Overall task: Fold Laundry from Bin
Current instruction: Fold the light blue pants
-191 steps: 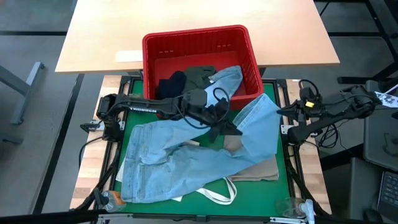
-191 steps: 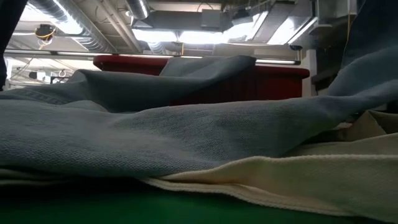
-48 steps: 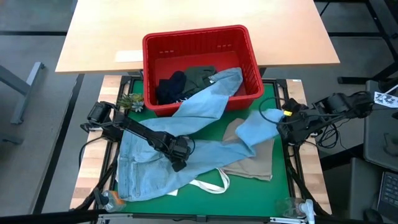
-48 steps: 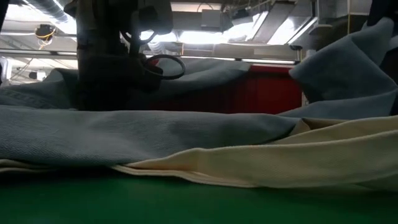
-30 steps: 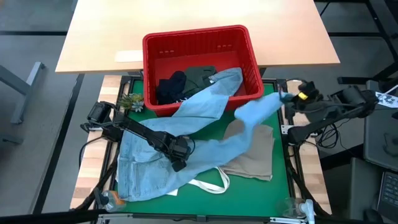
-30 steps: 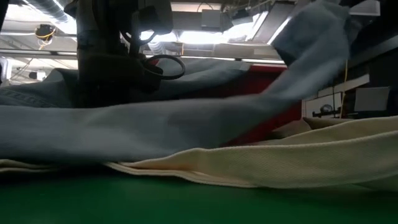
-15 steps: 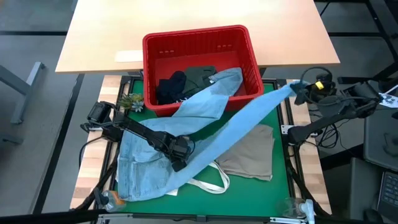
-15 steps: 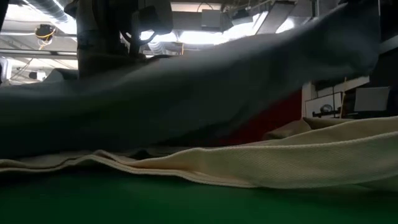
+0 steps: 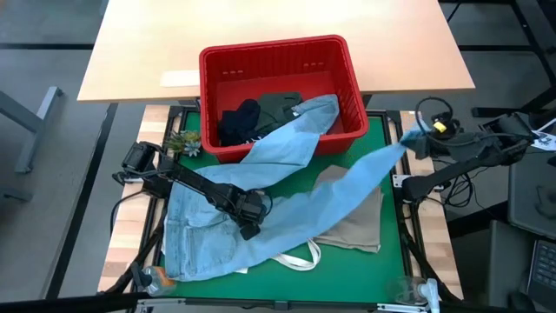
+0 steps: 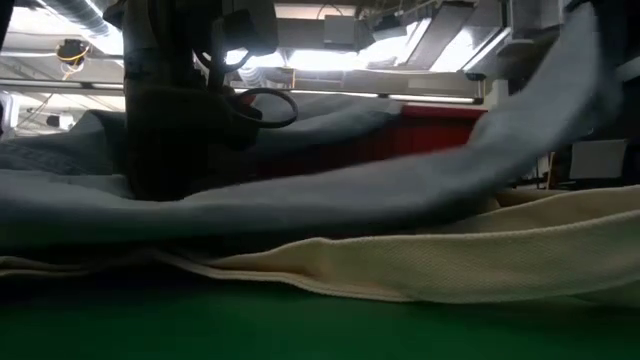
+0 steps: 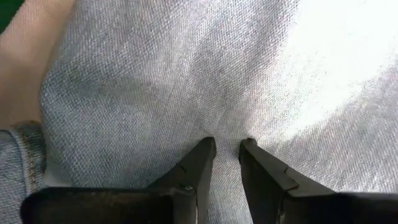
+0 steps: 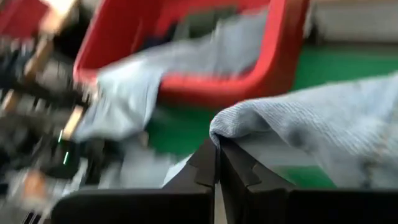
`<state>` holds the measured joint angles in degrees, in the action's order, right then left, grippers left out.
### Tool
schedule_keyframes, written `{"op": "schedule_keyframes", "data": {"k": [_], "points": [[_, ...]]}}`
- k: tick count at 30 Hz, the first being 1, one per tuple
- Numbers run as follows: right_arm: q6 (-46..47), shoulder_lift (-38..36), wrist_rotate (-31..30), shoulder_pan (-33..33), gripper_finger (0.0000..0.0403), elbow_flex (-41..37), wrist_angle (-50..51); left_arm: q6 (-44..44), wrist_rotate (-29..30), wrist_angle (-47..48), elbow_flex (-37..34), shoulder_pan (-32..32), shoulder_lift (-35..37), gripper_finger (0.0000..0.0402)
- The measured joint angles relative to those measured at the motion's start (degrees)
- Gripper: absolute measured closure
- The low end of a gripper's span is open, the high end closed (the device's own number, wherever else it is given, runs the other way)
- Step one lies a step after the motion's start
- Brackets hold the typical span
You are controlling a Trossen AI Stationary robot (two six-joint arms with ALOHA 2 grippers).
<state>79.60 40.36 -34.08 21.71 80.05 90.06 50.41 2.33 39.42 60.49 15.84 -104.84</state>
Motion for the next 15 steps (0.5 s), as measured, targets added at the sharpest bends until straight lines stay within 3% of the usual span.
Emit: {"op": "schedule_keyframes", "data": {"k": [5,15], "points": [[0.14,0.02,14.24,0.00,0.0398,-0.16,-0.04,0.00,0.00,0.00,0.00,0.00,0.00,0.0321],[1.04,1.57,27.10,0.01,0.0398,-8.32,-0.13,0.01,-0.11,-0.68,-0.07,-0.02,0.00,0.0321]]}}
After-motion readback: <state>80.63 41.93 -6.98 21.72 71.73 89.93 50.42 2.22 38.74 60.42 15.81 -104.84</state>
